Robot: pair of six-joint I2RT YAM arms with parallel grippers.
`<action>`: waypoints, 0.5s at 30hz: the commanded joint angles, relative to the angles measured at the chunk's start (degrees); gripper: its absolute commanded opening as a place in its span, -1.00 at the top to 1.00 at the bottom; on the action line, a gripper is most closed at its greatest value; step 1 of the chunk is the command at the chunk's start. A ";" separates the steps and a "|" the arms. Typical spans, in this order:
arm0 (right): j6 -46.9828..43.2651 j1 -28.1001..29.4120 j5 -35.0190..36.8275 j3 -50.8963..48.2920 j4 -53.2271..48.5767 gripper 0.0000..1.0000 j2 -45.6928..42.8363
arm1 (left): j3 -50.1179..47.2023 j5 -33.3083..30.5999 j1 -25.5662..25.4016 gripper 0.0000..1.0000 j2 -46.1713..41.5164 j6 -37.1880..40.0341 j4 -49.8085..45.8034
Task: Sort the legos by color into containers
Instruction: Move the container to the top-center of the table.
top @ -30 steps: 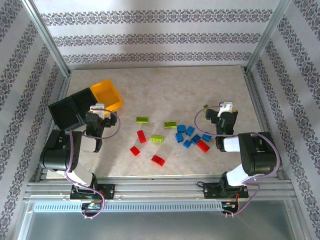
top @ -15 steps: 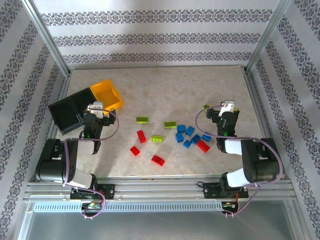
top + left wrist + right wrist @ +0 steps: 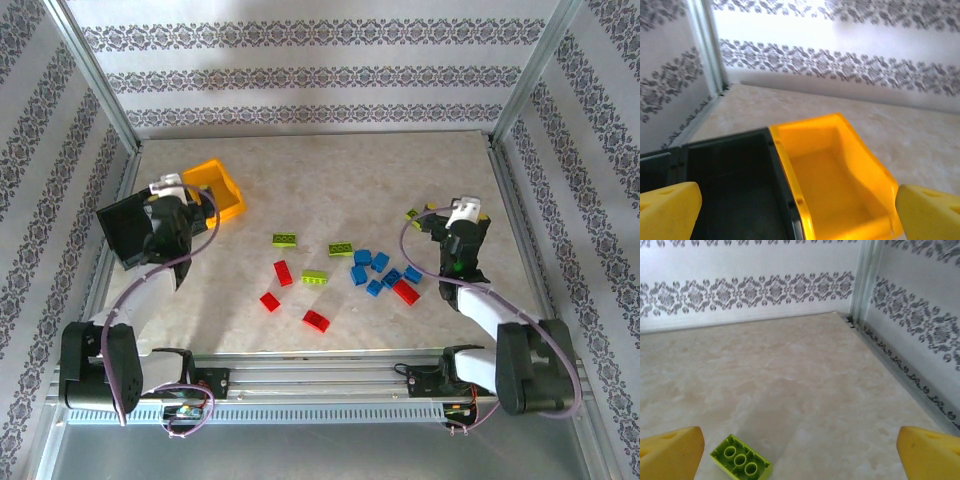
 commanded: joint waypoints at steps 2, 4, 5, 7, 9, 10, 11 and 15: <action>3.23 0.53 4.77 0.96 -7.29 -0.97 -5.50 | 8.65 -7.44 -0.10 -0.99 4.81 -7.99 -21.75; 3.01 0.57 5.04 0.76 -8.23 -0.97 -6.77 | 11.94 -8.15 0.38 -0.99 7.54 -10.09 -25.71; 2.75 0.53 5.03 0.89 -8.65 -0.97 -7.03 | 12.97 -8.32 0.64 -0.99 8.69 -10.80 -26.82; 2.56 0.60 5.24 1.47 -9.80 -0.97 -6.98 | 14.81 -9.24 1.16 -0.99 10.92 -12.72 -29.23; 2.33 0.61 5.18 2.20 -10.80 -0.97 -6.31 | 16.34 -9.74 2.03 -0.99 12.58 -14.05 -31.29; 2.37 0.60 5.10 2.58 -11.37 -0.97 -5.95 | 16.90 -9.93 2.66 -0.99 13.38 -14.75 -32.30; 2.34 0.57 5.04 3.05 -11.90 -0.97 -5.52 | 17.35 -10.03 3.17 -0.99 13.85 -15.31 -33.22; 2.67 0.62 4.34 4.68 -13.20 -0.97 -3.71 | 18.21 -9.44 6.08 -0.99 15.33 -16.28 -35.83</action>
